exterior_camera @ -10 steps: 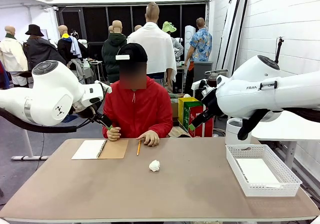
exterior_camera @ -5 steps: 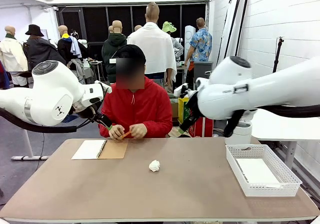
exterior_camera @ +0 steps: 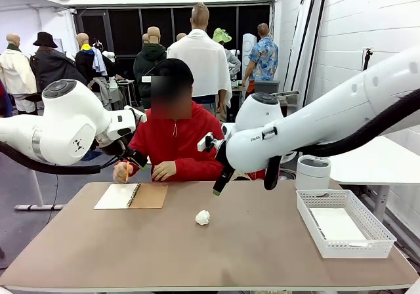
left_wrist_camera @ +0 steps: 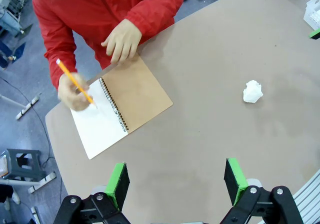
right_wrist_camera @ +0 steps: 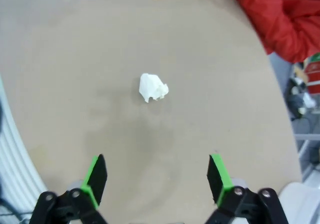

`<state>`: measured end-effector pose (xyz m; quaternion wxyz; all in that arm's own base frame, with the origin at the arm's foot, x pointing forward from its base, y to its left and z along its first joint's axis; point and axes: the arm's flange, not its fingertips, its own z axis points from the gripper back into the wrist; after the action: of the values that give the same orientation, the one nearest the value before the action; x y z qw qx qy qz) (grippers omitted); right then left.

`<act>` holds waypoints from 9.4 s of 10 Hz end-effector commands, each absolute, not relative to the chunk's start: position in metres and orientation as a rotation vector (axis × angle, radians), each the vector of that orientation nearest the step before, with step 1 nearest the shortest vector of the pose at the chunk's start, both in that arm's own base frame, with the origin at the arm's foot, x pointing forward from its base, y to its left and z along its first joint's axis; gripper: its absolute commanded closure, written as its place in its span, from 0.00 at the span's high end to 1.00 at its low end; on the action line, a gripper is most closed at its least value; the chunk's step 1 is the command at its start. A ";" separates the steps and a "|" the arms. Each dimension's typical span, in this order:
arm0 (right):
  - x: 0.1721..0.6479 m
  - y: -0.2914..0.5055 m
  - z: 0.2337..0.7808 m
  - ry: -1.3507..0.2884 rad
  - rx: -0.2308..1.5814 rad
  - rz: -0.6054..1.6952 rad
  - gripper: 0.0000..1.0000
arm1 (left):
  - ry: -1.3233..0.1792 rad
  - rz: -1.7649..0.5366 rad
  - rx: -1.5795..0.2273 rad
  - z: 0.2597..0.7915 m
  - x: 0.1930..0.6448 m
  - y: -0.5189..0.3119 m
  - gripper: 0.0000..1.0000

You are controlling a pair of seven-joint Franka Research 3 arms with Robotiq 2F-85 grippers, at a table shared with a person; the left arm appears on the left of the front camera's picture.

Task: Sort the paper based on its condition.
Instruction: If a person hands you a paper, place it in the Organizing basket , and if it's crumpled, put it in the Trash can.

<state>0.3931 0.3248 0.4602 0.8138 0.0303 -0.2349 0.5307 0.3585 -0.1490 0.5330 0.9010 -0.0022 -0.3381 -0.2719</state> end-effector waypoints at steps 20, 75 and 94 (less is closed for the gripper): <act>0.488 0.397 0.356 -0.268 0.139 1.329 1.00 | -0.697 -0.565 -0.004 0.532 0.358 -0.149 1.00; 0.625 0.100 0.464 -0.502 -0.298 -0.133 0.17 | -0.697 -0.565 -0.004 0.532 0.358 -0.149 1.00; 0.674 0.043 0.418 -0.604 -0.343 -0.416 1.00 | -0.697 -0.565 -0.004 0.532 0.358 -0.149 1.00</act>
<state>0.6713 0.0401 0.4205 0.9277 -0.1610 -0.2797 -0.1879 0.3585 -0.1491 0.5332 0.9009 -0.0023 -0.3382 -0.2719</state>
